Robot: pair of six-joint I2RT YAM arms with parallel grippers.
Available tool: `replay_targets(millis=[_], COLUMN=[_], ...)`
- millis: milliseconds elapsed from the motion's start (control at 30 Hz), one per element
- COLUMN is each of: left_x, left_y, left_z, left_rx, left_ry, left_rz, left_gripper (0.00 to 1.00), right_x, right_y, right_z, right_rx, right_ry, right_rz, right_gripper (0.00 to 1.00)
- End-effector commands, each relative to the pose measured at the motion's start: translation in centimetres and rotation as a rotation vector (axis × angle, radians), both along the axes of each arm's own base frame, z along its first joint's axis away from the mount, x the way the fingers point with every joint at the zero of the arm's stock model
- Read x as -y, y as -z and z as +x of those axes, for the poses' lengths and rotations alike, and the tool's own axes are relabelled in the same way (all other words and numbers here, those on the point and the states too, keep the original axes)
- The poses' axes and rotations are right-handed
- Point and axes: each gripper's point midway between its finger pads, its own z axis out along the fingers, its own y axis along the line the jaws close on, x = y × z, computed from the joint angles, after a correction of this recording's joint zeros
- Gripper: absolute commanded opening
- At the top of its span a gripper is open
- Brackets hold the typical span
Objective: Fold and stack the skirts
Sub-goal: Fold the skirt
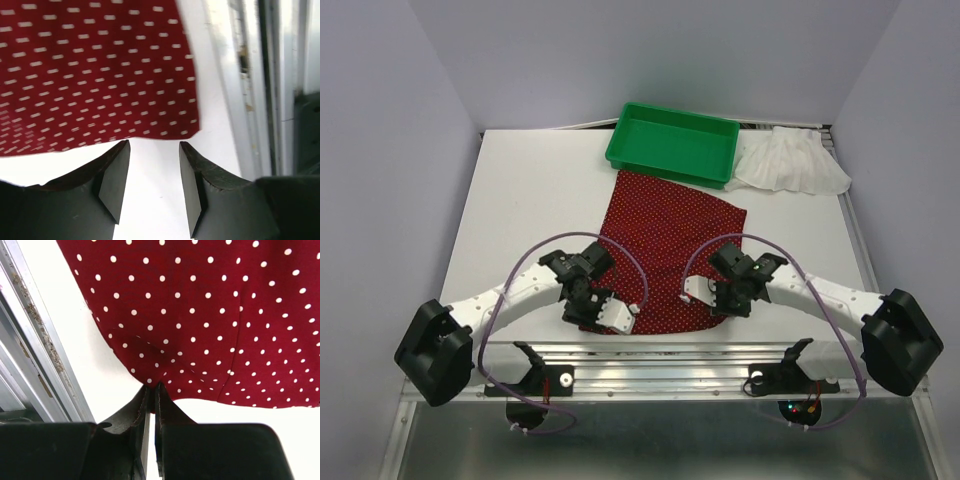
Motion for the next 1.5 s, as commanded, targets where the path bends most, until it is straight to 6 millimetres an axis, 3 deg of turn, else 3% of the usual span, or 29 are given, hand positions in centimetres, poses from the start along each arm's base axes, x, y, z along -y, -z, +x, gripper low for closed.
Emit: replay_targets(millis=[0, 167, 633, 733, 767, 867, 1000, 1167, 1400, 1467], left_x=[-1.1, -1.9, -0.6, -0.2, 0.2, 0.6, 1.3, 1.7, 1.0, 0.2], left_y=[1.5, 2.7, 3.9, 4.1, 3.6, 1.8, -1.2, -4.7, -8.6, -10.1], left_z=[-2.2, -3.5, -3.2, -3.2, -3.2, -3.3, -3.3, -3.8, -3.3, -2.3], left_rx=[-0.006, -0.001, -0.025, -0.028, -0.031, -0.008, 0.035, 0.063, 0.158, 0.213], left_ry=[0.005, 0.058, 0.059, 0.068, 0.065, 0.063, 0.027, -0.063, -0.243, -0.310], left_rz=[0.102, 0.174, 0.246, 0.232, 0.210, 0.150, 0.054, -0.064, -0.197, -0.238], left_gripper=[0.55, 0.54, 0.49, 0.31, 0.16, 0.00, 0.00, 0.00, 0.00, 0.00], right_x=[-0.7, -0.6, -0.7, -0.7, -0.6, -0.6, -0.8, 0.3, 2.2, 2.8], right_y=[-1.0, -0.6, -0.4, -0.7, -0.9, -1.9, -3.6, -5.3, -8.1, -9.2], right_z=[0.4, 0.2, 0.1, 0.1, 0.0, -0.4, -1.0, -2.1, -2.6, -2.3], right_rx=[-0.016, -0.033, -0.043, -0.044, -0.046, -0.056, -0.070, -0.060, 0.021, 0.071], right_ry=[0.020, 0.032, 0.045, 0.042, 0.032, 0.008, -0.006, -0.035, 0.005, 0.025], right_rz=[0.018, 0.006, 0.004, 0.006, 0.004, 0.012, 0.040, 0.040, 0.031, 0.032], right_gripper=[0.01, 0.01, 0.01, 0.01, 0.01, 0.01, 0.01, 0.01, 0.01, 0.01])
